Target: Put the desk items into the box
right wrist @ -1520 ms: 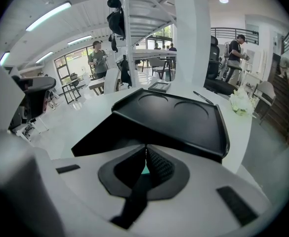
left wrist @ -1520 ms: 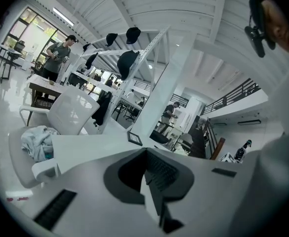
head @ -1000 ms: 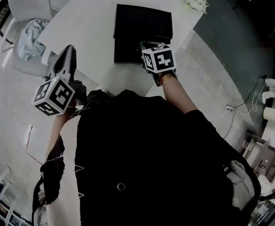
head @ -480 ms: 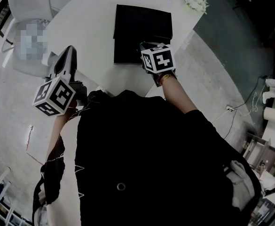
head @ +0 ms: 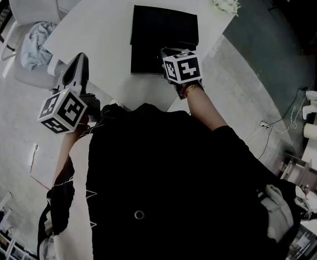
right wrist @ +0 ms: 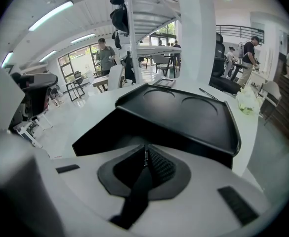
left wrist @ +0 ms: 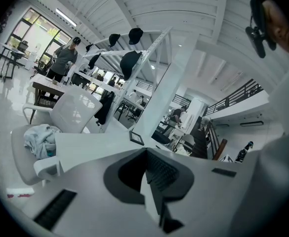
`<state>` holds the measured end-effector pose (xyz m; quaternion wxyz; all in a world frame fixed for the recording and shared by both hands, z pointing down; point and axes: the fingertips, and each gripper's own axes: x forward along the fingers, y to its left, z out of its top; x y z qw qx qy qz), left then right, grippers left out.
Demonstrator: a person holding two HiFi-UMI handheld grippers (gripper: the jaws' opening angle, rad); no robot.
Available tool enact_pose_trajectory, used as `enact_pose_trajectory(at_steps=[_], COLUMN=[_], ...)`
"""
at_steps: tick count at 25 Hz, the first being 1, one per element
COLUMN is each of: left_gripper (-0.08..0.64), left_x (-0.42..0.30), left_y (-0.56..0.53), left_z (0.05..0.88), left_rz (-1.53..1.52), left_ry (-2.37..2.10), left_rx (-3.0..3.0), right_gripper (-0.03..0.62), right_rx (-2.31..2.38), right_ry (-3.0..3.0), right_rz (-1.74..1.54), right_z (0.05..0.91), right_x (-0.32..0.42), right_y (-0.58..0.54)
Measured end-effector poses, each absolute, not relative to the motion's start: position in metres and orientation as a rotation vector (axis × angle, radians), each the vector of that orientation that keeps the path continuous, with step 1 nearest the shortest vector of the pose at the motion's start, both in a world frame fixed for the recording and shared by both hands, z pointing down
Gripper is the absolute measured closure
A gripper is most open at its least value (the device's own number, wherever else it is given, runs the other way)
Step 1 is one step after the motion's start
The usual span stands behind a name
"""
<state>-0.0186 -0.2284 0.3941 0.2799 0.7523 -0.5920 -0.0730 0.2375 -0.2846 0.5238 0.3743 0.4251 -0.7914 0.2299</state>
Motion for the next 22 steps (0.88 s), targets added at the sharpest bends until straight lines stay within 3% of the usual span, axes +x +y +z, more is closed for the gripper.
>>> enact_pose_trajectory(at_steps=[22], left_gripper=[0.549], left_x=[-0.0197], left_y=[-0.2268], left_z=[0.3942], left_rz=[-0.193], left_ry=[-1.603], left_rx=[1.994], right_gripper=[0.568], right_rx=[1.075], right_ry=[-2.065], right_rz=[0.583], right_z=[0.5217], right_x=[0.2333], right_y=[-0.2902])
